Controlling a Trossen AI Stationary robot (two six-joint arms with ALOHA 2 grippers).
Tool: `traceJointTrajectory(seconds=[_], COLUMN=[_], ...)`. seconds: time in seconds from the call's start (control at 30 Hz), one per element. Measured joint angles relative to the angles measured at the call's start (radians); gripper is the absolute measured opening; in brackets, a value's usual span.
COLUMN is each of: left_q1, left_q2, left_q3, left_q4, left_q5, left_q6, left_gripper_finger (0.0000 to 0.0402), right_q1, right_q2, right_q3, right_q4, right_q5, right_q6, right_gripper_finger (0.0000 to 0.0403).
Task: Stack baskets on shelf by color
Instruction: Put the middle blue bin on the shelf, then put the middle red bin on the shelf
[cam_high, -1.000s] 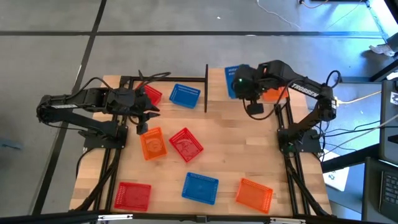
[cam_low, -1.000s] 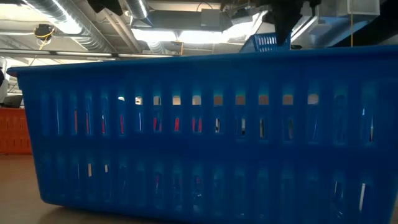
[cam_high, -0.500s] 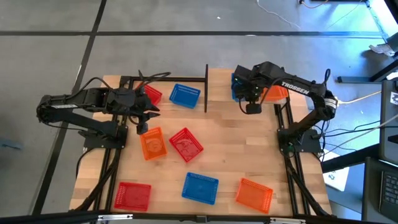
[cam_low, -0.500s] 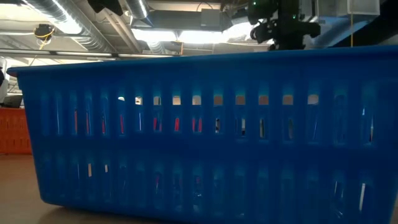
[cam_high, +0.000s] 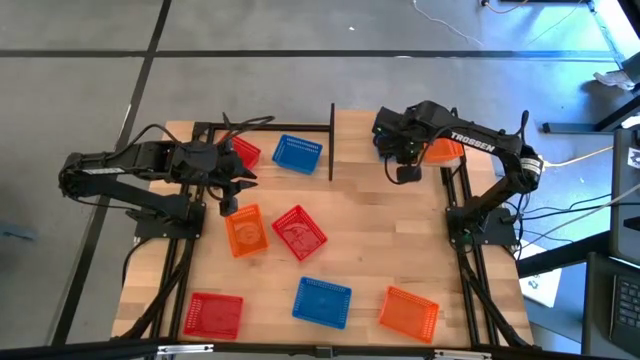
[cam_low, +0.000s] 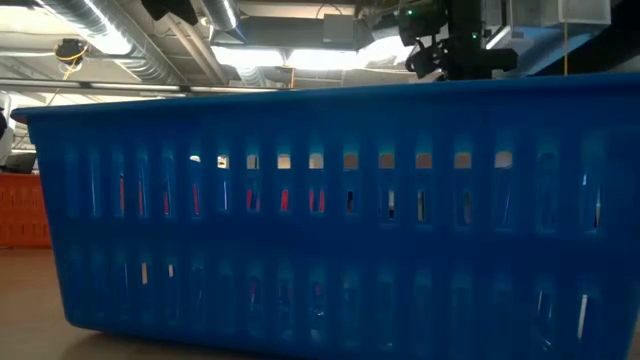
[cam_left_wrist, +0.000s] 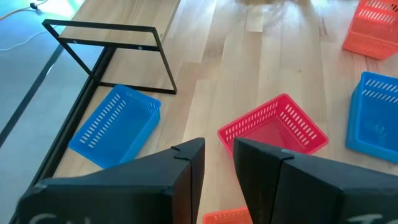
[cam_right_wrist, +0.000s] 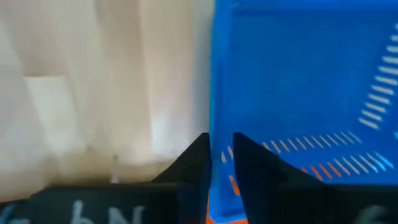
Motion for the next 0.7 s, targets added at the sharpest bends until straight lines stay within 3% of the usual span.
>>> traceJointTrajectory(seconds=[0.4,0.57,0.7], left_q1=[0.000,0.000,0.000], left_q2=[0.000,0.000,0.036], left_q3=[0.000,0.000,0.000], left_q4=[-0.004,-0.006,-0.006], left_q5=[0.000,0.000,0.000], left_q6=[-0.030,-0.188,-0.401], left_gripper_finger=[0.0077,0.0077,0.0077], right_q1=[0.046,0.096,0.151], right_q2=[0.000,0.000,0.000], right_q3=[0.134,0.247,0.354], right_q4=[-0.079,-0.131,-0.128], right_q5=[-0.001,-0.001,-0.037], right_q6=[0.085,0.175,0.217], right_gripper_finger=[0.0083,0.0083,0.0083])
